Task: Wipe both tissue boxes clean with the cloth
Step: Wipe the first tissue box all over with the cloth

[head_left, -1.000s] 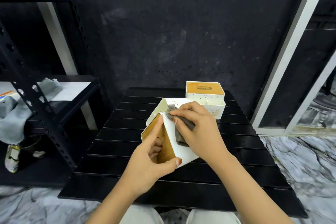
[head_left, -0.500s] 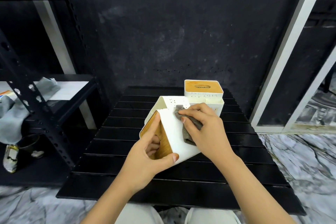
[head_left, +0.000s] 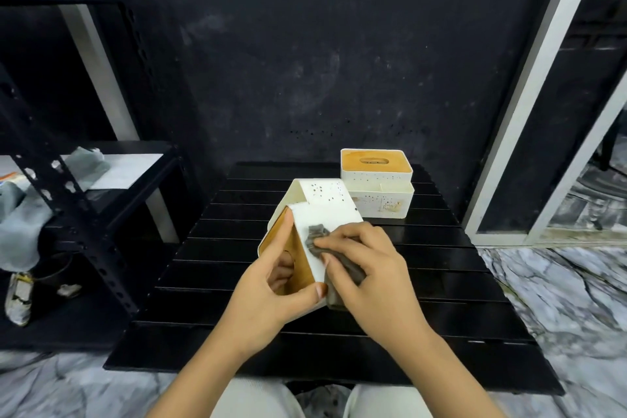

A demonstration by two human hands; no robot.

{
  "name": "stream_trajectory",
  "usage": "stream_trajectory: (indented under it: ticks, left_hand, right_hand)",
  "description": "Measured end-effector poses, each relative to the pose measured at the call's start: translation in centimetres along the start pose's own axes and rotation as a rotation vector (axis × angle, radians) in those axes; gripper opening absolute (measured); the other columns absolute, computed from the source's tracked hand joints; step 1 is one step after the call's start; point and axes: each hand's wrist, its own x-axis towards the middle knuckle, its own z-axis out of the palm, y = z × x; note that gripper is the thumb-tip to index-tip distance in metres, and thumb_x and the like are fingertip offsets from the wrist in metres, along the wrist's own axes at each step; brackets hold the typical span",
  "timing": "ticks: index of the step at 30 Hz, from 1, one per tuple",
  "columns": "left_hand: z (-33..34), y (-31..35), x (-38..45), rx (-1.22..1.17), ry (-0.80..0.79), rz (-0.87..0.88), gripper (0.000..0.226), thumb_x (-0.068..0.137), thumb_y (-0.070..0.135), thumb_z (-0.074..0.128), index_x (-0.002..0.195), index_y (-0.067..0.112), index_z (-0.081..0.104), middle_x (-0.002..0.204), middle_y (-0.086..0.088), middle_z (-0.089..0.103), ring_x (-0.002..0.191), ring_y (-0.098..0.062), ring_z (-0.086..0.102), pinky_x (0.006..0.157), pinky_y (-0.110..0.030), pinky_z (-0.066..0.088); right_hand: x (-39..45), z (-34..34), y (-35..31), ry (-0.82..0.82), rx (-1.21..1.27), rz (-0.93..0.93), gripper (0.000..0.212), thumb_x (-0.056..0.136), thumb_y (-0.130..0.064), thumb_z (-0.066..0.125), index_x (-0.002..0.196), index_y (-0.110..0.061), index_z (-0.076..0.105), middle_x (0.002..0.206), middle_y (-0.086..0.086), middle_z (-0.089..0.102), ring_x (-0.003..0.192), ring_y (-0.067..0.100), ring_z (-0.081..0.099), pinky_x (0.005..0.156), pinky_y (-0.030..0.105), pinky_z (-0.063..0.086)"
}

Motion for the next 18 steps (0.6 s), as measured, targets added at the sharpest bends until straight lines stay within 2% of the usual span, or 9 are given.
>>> stream_trajectory:
  ticks: [3,5,8,11,13,15,18]
  left_hand:
    - [-0.3,-0.3,-0.2,0.007,0.011,-0.006,0.098,0.055,0.045,0.076,0.134,0.066,0.021,0.112,0.001,0.061,0.104,-0.015,0.061,0.086,-0.017,0.048]
    - [-0.3,-0.4,-0.2,0.012,0.016,-0.009,0.098,0.055,0.045,0.075,0.136,0.062,0.022,0.109,-0.003,0.059,0.103,-0.016,0.06,0.087,-0.018,0.047]
    - [-0.3,-0.3,-0.3,0.022,0.023,-0.014,0.098,0.055,0.046,0.074,0.136,0.061,0.021,0.111,-0.005,0.058,0.104,-0.015,0.06,0.09,-0.019,0.047]
    - [-0.4,-0.3,-0.1,0.036,0.013,-0.028,0.1,0.054,0.046,0.073,0.136,0.064,0.018,0.112,-0.002,0.058,0.106,-0.017,0.06,0.09,-0.021,0.047]
    - [-0.5,-0.1,0.0,0.024,0.02,-0.025,0.094,0.053,0.045,0.073,0.127,0.072,0.021,0.109,-0.003,0.06,0.103,-0.016,0.062,0.087,-0.02,0.049]
    - [-0.6,0.4,0.1,-0.024,0.041,-0.027,0.08,0.053,0.046,0.073,0.11,0.082,0.03,0.105,-0.005,0.062,0.099,-0.016,0.064,0.083,-0.02,0.05]
    - [-0.4,0.8,0.3,-0.042,0.08,-0.042,0.063,0.066,0.043,0.071,0.092,0.086,0.033,0.095,-0.009,0.066,0.092,-0.017,0.066,0.074,-0.01,0.048]
  right_hand:
    - [0.3,-0.4,0.8,-0.017,0.01,-0.002,0.024,0.082,-0.034,0.054,0.099,-0.03,0.069,0.096,-0.019,0.054,0.096,0.003,0.049,0.085,0.019,0.043]
    - [0.6,-1.0,1.9,0.0,0.004,0.071,0.019,0.082,-0.028,0.059,0.098,-0.029,0.071,0.095,-0.019,0.055,0.097,0.004,0.05,0.085,0.014,0.04]
    - [1.0,-1.7,3.5,0.044,0.024,0.197,0.02,0.083,-0.012,0.065,0.097,-0.026,0.071,0.098,-0.017,0.055,0.1,0.011,0.053,0.089,0.023,0.044]
    - [0.8,-1.6,3.5,0.062,-0.035,0.185,0.019,0.083,-0.012,0.065,0.097,-0.023,0.071,0.097,-0.018,0.054,0.099,0.013,0.053,0.088,0.023,0.044]
    - [0.4,-1.3,3.1,0.056,-0.073,0.12,0.017,0.084,-0.022,0.061,0.098,-0.024,0.071,0.096,-0.021,0.052,0.098,0.01,0.051,0.086,0.017,0.041]
    - [0.1,-1.3,2.9,0.033,-0.074,0.071,0.023,0.083,-0.033,0.055,0.099,-0.026,0.07,0.097,-0.02,0.053,0.097,0.007,0.05,0.085,0.016,0.041]
    - [0.1,-1.6,3.6,0.037,-0.033,0.098,0.018,0.083,-0.026,0.062,0.098,-0.028,0.07,0.099,-0.02,0.055,0.099,0.007,0.051,0.086,0.016,0.041]
